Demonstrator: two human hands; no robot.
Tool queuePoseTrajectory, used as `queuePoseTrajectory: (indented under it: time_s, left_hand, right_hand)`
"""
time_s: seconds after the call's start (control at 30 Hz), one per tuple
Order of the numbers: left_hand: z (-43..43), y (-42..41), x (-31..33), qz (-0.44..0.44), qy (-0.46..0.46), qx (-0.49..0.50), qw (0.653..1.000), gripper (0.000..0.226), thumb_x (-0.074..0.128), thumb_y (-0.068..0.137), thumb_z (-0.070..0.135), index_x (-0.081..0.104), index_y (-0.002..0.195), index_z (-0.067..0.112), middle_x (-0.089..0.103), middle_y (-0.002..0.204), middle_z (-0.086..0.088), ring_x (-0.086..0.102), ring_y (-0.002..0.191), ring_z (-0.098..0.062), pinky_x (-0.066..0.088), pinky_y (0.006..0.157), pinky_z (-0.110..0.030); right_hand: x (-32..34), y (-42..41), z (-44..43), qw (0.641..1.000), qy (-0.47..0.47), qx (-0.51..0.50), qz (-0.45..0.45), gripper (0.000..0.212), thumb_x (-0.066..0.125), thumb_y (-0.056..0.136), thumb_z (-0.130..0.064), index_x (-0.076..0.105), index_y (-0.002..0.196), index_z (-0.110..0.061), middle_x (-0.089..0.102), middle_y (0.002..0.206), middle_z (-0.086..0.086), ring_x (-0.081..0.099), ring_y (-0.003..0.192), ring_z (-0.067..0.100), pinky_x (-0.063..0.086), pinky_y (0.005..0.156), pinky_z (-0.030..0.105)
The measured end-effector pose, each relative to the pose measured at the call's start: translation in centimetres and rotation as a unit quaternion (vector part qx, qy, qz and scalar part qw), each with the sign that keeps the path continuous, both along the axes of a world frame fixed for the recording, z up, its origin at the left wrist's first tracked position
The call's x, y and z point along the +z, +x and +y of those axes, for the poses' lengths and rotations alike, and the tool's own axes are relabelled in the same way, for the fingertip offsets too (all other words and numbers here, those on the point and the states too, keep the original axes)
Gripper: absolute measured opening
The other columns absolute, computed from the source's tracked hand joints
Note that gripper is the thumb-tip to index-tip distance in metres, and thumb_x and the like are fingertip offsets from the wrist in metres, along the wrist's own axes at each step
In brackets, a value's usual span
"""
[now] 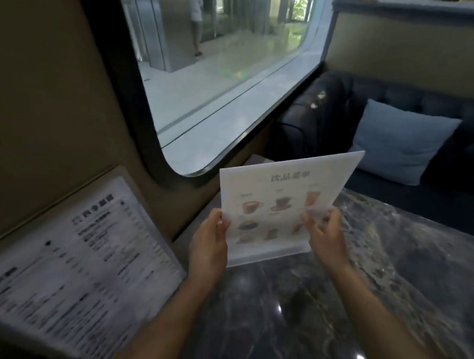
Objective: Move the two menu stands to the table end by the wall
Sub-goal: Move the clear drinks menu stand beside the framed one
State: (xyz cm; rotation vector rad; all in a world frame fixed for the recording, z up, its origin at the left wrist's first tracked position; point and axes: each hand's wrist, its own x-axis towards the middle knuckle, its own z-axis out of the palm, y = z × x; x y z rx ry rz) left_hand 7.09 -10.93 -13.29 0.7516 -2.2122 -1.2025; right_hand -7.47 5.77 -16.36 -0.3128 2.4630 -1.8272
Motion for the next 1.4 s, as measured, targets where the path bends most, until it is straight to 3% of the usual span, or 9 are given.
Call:
queuePoseTrajectory:
  time_s: [0.1,0.33,0.47,0.5,0.63,0.77,0.97,1.13,1.4]
  left_hand:
    - [-2.3,0.7,-0.3,0.007,0.004,0.027,1.0,0.024,0.041,0.094,0.015,0.042,0.074,0.029,0.062,0.08,-0.005,0.059,0.073,-0.021,0.052,0.067,-0.046]
    - [-5.5,1.4,-1.1,0.013,0.029,0.054,0.998,0.019,0.038,0.097,0.02,0.049,0.083,0.028,0.062,0.088,-0.006,0.06,0.08,-0.016,0.055,0.071,-0.045]
    - [-6.2,1.8,-1.7,0.013,0.051,0.084,0.995,0.028,0.041,0.096,0.016,0.046,0.083,0.041,0.055,0.081,0.015,0.056,0.078,-0.001,0.048,0.075,-0.023]
    - [-6.4,1.8,-1.7,0.006,0.044,0.079,0.996,0.029,0.041,0.095,0.015,0.044,0.082,0.041,0.055,0.081,0.015,0.057,0.077,-0.004,0.047,0.062,-0.024]
    - [-6.7,2.0,-0.2,-0.013,0.018,0.053,0.998,0.017,0.045,0.094,0.017,0.048,0.085,0.031,0.063,0.085,0.004,0.059,0.079,-0.011,0.055,0.069,-0.045]
    - [-7.7,2.5,4.1,0.053,-0.059,0.082,0.993,0.017,0.055,0.089,0.017,0.054,0.092,0.034,0.06,0.079,0.019,0.057,0.074,-0.001,0.05,0.062,-0.031]
    - [-8.8,2.5,9.7,0.096,-0.155,0.081,0.98,0.012,0.064,0.083,0.016,0.066,0.095,0.018,0.069,0.082,0.001,0.061,0.072,-0.016,0.054,0.066,-0.039]
    - [-9.6,2.6,10.2,0.107,-0.169,0.071,0.977,0.015,0.065,0.082,0.009,0.071,0.095,0.013,0.073,0.086,-0.004,0.065,0.077,-0.019,0.056,0.072,-0.044]
    - [-10.6,3.4,10.1,0.124,-0.186,0.078,0.972,0.018,0.067,0.08,0.004,0.07,0.097,0.006,0.073,0.085,-0.007,0.067,0.075,-0.018,0.058,0.07,-0.042]
  right_hand:
    - [-0.4,-0.4,-3.5,0.999,-0.033,0.02,-0.021,0.034,0.062,0.08,-0.043,0.039,0.104,-0.035,0.054,0.095,-0.02,0.056,0.088,0.002,0.048,0.069,0.029]
    - [-0.6,-1.8,-9.8,0.987,-0.111,0.082,-0.078,0.037,0.064,0.081,-0.033,0.043,0.111,-0.026,0.059,0.097,-0.009,0.066,0.078,0.0,0.053,0.054,0.018]
    - [-0.7,-2.5,-11.7,0.984,-0.121,0.097,-0.09,0.036,0.064,0.082,-0.027,0.043,0.111,-0.025,0.059,0.097,-0.009,0.065,0.081,0.006,0.052,0.053,0.018]
    - [-0.6,-2.6,-12.0,0.983,-0.122,0.101,-0.092,0.035,0.063,0.082,-0.027,0.042,0.111,-0.025,0.059,0.096,-0.009,0.063,0.083,0.007,0.052,0.056,0.02]
    - [-0.7,-3.0,-12.2,0.981,-0.128,0.111,-0.095,0.036,0.064,0.081,-0.029,0.043,0.11,-0.028,0.058,0.095,-0.01,0.06,0.083,0.007,0.05,0.057,0.019]
    - [-0.9,-3.0,-11.9,0.981,-0.123,0.111,-0.097,0.055,0.068,0.063,-0.049,0.044,0.11,-0.034,0.057,0.101,-0.006,0.059,0.09,0.011,0.049,0.063,0.025]
    - [-0.8,-3.2,-12.4,0.979,-0.132,0.124,-0.097,0.056,0.072,0.055,-0.057,0.053,0.104,-0.04,0.057,0.114,0.011,0.058,0.102,0.028,0.052,0.081,0.044]
    - [-0.7,-3.6,-13.6,0.977,-0.133,0.137,-0.097,0.035,0.072,0.063,-0.048,0.053,0.092,-0.049,0.055,0.104,-0.001,0.058,0.1,0.026,0.052,0.082,0.044]
    - [-0.5,-4.0,-16.8,0.973,-0.128,0.169,-0.096,0.031,0.07,0.074,-0.033,0.054,0.1,-0.036,0.059,0.095,-0.001,0.062,0.09,0.016,0.052,0.069,0.03]
